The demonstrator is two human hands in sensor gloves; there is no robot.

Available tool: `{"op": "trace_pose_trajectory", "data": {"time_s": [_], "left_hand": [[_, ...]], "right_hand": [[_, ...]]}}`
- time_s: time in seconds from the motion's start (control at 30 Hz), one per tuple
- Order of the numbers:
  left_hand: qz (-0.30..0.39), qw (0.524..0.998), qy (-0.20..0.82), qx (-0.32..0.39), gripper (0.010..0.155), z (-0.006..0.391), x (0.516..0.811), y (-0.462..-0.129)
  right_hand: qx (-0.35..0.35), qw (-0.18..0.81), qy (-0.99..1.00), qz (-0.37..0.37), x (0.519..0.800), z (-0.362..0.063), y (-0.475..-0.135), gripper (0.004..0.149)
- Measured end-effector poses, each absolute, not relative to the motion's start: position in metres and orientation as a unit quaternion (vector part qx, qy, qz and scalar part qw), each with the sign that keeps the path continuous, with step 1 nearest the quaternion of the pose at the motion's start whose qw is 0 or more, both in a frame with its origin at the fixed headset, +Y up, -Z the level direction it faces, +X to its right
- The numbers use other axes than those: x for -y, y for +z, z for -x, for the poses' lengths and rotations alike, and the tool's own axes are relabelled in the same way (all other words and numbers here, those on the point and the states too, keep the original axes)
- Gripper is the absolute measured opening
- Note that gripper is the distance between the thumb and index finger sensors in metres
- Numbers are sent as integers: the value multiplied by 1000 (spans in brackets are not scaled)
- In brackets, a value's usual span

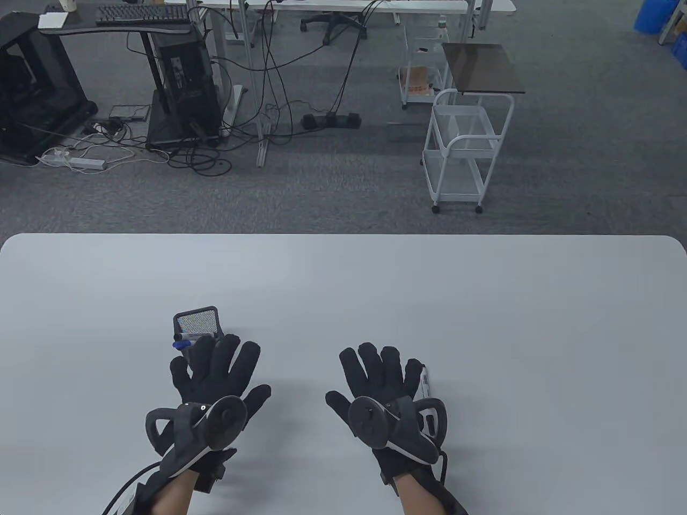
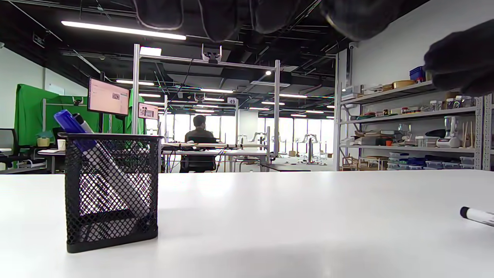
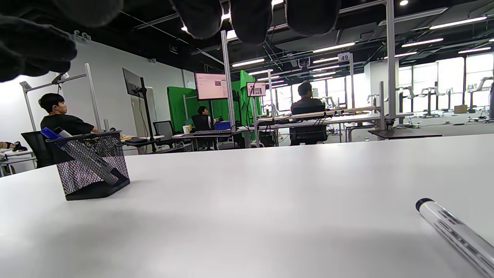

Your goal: Insert the markers into the pen holder

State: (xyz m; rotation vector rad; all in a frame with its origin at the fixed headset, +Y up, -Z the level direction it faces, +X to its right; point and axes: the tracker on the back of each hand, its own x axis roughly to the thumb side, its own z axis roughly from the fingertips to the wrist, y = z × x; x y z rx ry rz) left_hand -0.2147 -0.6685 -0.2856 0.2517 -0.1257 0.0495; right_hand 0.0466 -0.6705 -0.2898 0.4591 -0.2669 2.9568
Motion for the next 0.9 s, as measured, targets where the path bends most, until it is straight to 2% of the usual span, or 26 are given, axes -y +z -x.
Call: {"op": "trace_pose_trajectory", "data": {"time_s": [0.2, 0.43, 0.63, 0.9], "left_hand": [[-129, 990, 15, 55, 75, 218, 666, -285], [-128, 990, 16, 50, 78, 219, 665, -285], [-126, 991, 18, 49, 80, 220, 666, -286], [-115, 992, 22, 53, 80, 219, 666, -286]], "right_hand": [[102, 87, 983, -128, 659, -63, -291, 81], [50, 40, 998, 7, 653, -112, -323, 82], [-62, 5, 995, 82, 696, -138, -343, 82], [-154, -29, 980, 125, 741, -141, -347, 83]]}}
